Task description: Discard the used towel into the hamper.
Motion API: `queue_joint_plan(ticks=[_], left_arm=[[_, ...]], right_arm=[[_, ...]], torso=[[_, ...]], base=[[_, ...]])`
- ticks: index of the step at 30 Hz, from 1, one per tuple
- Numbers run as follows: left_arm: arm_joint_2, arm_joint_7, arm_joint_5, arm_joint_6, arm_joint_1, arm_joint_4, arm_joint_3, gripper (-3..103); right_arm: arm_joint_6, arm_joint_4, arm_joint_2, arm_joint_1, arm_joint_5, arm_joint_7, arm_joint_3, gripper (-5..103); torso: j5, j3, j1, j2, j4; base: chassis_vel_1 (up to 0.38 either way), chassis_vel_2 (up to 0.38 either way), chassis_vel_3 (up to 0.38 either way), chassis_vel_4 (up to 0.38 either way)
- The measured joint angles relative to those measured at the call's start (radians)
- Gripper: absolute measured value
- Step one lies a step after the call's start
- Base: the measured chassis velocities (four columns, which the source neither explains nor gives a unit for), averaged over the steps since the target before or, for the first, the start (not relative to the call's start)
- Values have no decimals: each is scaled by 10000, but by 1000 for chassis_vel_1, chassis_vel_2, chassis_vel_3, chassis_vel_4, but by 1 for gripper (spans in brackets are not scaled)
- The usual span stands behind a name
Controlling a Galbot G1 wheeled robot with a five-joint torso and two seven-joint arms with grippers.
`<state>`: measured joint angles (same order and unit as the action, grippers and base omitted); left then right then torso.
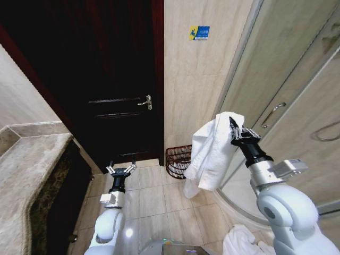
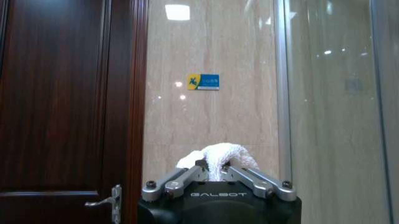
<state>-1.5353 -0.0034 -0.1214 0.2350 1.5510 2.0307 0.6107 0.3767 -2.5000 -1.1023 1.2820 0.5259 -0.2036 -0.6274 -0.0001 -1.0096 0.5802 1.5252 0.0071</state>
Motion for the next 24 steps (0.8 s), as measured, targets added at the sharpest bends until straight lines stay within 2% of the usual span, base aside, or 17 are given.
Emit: queue_joint_plan(ticks=[13, 24], left_arm=[[-52, 40, -7, -174, 99, 78, -20, 100], [-83, 31, 46, -56, 51, 47, -20, 100]], right_arm=[[-29, 0, 2, -15, -4, 49, -20, 5], [-54, 36, 19, -94, 19, 44, -93, 5]], torso=[[2, 9, -5, -19, 1], [-1, 14, -13, -24, 3]], base=[[-57, 72, 65, -54], [12, 61, 68, 16]])
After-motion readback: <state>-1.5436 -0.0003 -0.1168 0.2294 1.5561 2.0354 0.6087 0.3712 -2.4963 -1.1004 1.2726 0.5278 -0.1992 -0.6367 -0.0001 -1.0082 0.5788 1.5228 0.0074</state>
